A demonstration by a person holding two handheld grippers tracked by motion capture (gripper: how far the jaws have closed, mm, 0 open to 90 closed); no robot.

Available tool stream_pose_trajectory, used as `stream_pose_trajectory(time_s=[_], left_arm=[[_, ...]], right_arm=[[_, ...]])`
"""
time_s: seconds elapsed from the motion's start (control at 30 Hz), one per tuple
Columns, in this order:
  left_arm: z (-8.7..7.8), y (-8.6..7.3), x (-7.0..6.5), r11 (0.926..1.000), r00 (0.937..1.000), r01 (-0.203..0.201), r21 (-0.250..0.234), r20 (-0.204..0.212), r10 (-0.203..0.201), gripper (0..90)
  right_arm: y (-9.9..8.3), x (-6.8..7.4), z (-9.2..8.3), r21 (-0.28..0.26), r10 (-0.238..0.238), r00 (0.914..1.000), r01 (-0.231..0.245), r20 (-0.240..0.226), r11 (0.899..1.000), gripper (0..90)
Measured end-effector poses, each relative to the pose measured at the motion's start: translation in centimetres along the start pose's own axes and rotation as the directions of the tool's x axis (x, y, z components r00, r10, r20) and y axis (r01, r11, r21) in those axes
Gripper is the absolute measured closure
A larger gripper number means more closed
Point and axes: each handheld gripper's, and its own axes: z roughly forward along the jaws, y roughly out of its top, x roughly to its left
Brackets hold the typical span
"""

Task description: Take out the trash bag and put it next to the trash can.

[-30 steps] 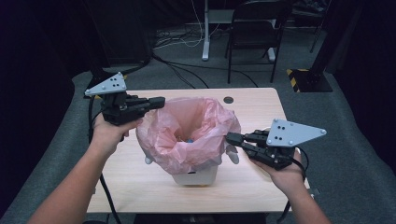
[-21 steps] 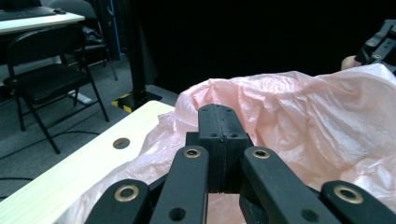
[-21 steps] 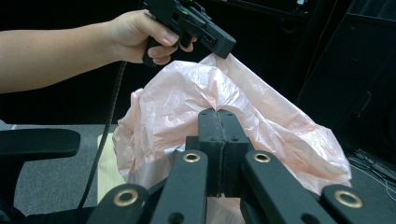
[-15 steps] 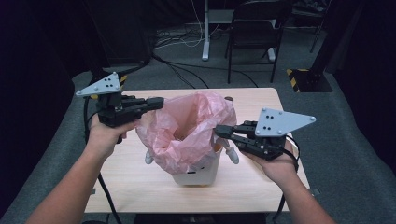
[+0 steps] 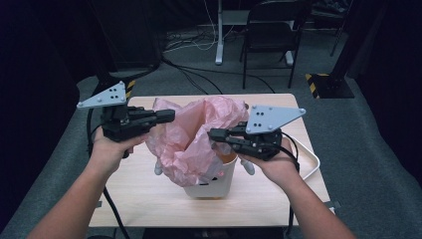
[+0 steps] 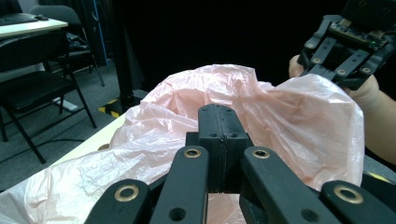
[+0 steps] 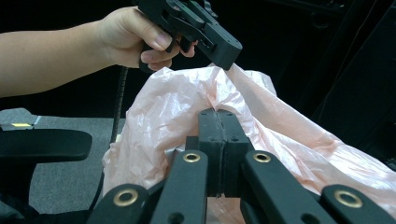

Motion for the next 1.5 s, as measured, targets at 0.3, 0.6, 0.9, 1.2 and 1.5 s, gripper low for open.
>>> stream_pose_trajectory(time_s=[0.3,0.6,0.9,1.2,1.5], left_arm=[[0.2,-0.5,-0.2,0.9997,0.9994,0.018,-0.016,0.031,-0.017,90.0],[0.6,-0.4,-0.4,0.9996,0.9990,0.026,-0.011,0.037,-0.026,90.0],[1.2,-0.6,-0.4,0.9989,0.9969,0.045,-0.008,0.065,-0.045,90.0],[1.3,-0.5,-0.5,0.9990,0.9969,0.043,-0.010,0.066,-0.042,90.0],[1.4,-0.6,-0.6,0.9987,0.9965,0.050,-0.008,0.067,-0.050,90.0]], right_arm=[[0.3,-0.7,2.0,0.024,0.008,0.9997,-0.007,-0.024,1.000,89.6],[0.6,-1.8,3.5,0.051,0.016,0.9995,-0.015,-0.027,0.999,89.6],[0.4,-3.0,4.5,0.065,0.038,0.9991,-0.037,-0.017,0.997,89.6],[0.2,-3.6,5.4,0.096,0.038,0.9993,-0.037,-0.005,0.995,89.6],[0.0,-3.8,5.9,0.118,0.031,0.9995,-0.031,0.006,0.993,89.7]])
